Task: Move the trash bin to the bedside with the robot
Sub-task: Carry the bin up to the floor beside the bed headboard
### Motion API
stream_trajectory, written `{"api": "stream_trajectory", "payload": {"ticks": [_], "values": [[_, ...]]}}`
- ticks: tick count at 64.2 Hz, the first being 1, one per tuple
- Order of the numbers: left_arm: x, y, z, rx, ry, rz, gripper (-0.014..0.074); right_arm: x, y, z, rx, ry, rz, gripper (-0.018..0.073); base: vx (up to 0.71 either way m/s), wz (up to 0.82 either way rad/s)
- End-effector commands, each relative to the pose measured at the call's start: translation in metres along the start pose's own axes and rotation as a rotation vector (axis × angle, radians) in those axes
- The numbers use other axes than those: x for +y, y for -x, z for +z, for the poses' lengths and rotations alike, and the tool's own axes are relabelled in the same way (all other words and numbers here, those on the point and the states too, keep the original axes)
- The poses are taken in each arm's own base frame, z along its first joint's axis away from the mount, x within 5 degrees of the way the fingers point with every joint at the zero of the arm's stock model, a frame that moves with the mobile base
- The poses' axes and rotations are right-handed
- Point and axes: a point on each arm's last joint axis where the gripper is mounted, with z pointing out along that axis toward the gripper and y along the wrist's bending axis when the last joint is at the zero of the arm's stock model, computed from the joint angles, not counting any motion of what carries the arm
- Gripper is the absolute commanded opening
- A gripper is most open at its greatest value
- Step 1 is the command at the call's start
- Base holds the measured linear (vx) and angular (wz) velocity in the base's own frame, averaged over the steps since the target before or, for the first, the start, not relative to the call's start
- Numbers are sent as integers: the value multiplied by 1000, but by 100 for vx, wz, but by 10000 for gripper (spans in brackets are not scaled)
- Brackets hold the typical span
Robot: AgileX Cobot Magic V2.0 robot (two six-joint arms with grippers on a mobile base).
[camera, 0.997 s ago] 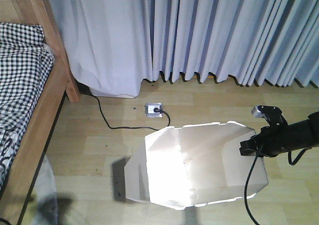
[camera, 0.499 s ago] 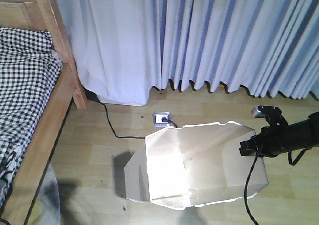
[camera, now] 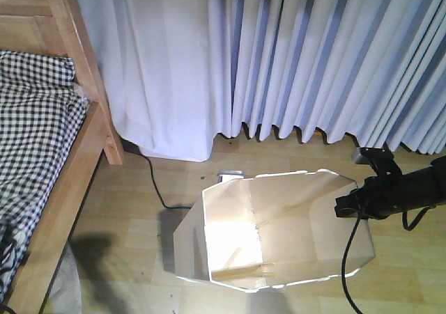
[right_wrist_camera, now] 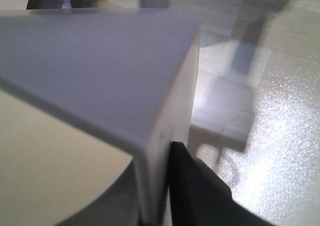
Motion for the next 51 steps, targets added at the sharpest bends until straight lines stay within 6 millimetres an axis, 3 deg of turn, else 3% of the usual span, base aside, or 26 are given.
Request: {"api": "stream_trajectory", "payload": {"ticks": [1, 51], "values": [[0, 3, 0, -69, -7, -23, -6, 24, 21, -20, -121, 191, 26, -3, 15, -6], [0, 3, 0, -69, -7, -23, -6, 24, 21, -20, -121, 191, 26, -3, 14, -7]]}}
